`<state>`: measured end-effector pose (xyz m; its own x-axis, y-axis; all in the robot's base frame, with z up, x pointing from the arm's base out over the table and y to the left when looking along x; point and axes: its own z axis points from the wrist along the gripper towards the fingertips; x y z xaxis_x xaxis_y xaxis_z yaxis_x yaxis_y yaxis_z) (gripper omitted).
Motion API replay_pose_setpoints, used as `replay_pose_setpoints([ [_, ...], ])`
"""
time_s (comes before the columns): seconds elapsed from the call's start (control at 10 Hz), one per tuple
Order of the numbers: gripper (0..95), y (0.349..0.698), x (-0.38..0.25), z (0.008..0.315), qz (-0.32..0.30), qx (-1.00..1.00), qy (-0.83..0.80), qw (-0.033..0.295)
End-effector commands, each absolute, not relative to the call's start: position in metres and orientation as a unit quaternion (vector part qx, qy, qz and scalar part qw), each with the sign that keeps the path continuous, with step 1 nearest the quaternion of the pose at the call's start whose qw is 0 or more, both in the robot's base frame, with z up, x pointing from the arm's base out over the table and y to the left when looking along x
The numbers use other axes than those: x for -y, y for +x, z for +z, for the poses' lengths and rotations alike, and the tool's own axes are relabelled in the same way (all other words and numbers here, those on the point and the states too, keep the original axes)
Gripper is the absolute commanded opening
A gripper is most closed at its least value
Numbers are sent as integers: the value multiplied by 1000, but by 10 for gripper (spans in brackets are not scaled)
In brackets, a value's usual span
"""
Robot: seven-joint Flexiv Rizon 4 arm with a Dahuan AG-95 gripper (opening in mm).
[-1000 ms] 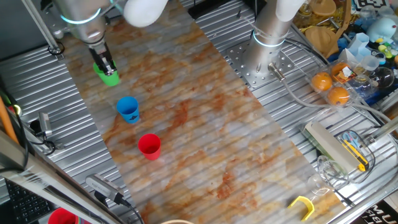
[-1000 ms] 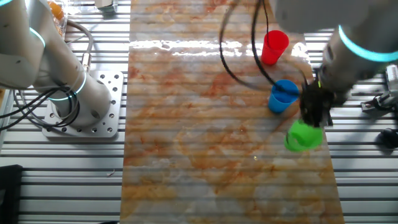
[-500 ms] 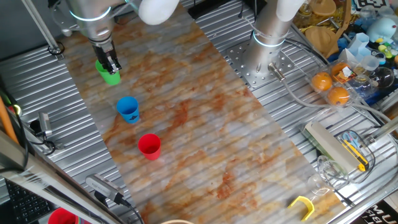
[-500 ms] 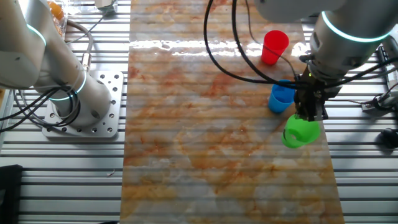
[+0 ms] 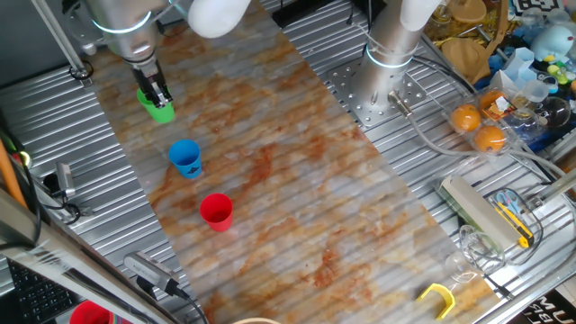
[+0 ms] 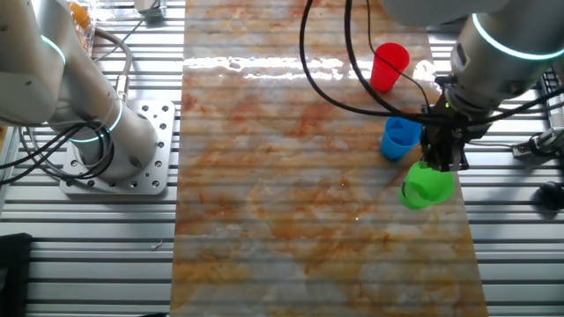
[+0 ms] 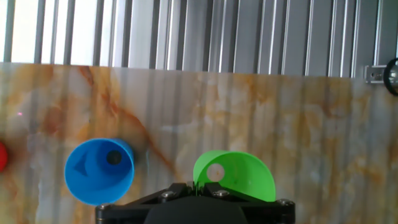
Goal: Stack the cups
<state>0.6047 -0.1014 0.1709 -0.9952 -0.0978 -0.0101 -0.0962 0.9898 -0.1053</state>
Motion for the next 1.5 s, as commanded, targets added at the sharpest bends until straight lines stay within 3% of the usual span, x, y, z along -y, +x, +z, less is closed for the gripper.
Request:
replay_pose_setpoints([
  [0.1, 0, 603, 96, 190, -39, -998, -57, 14],
  [0.3, 0, 607, 64, 225, -34, -999, -39, -6],
  [0.7, 0, 598, 30, 245, -27, -999, -33, -9],
  [1.5, 0, 612, -22, 234, -40, -999, -25, -14],
])
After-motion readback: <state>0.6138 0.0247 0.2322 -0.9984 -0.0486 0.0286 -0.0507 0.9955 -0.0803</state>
